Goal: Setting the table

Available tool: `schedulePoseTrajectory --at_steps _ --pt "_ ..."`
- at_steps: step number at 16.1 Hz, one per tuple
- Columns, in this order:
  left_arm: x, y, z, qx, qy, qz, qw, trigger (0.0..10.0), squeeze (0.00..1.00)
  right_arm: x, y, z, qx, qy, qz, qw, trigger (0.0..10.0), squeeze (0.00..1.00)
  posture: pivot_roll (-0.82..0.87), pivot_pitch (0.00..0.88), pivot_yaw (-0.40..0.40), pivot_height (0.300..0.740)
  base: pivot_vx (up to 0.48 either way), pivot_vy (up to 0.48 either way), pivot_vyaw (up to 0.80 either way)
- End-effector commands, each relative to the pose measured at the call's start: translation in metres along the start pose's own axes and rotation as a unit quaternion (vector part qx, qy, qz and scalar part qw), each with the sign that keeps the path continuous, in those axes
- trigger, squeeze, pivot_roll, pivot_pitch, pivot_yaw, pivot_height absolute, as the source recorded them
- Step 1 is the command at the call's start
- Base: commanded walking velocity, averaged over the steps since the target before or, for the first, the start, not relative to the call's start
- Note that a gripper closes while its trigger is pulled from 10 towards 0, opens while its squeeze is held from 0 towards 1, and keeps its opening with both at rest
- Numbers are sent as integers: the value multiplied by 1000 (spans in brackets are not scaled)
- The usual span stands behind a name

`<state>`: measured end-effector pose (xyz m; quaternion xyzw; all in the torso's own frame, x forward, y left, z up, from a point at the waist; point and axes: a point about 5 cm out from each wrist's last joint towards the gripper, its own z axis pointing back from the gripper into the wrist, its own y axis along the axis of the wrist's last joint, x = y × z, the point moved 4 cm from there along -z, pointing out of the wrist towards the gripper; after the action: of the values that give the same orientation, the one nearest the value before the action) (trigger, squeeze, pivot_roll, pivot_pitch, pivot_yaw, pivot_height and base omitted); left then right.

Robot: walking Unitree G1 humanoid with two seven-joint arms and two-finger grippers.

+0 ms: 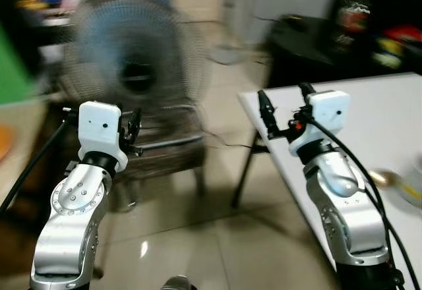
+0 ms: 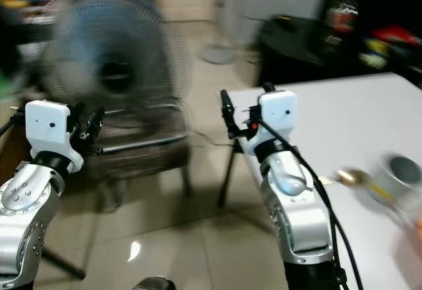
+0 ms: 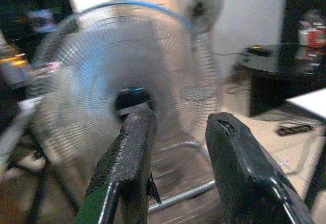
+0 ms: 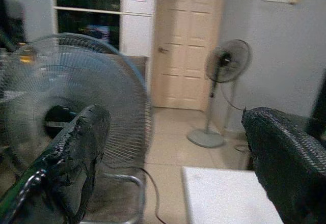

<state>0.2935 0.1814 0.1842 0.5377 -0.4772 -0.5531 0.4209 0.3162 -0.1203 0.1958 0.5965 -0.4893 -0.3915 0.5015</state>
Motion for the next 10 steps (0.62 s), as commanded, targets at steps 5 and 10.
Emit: schedulePoseTrajectory --at_steps 5,10 --pt "-5 -7 3 -19 9 13 1000 10000 0 -8 -4 1 -16 22 -19 999 10000 1000 170 0 -29 740 0 0 800" --pt "-3 -8 0 -21 4 21 1000 10000 0 -8 -11 6 -33 12 -34 999 10000 1000 155 0 -14 740 0 67 480"
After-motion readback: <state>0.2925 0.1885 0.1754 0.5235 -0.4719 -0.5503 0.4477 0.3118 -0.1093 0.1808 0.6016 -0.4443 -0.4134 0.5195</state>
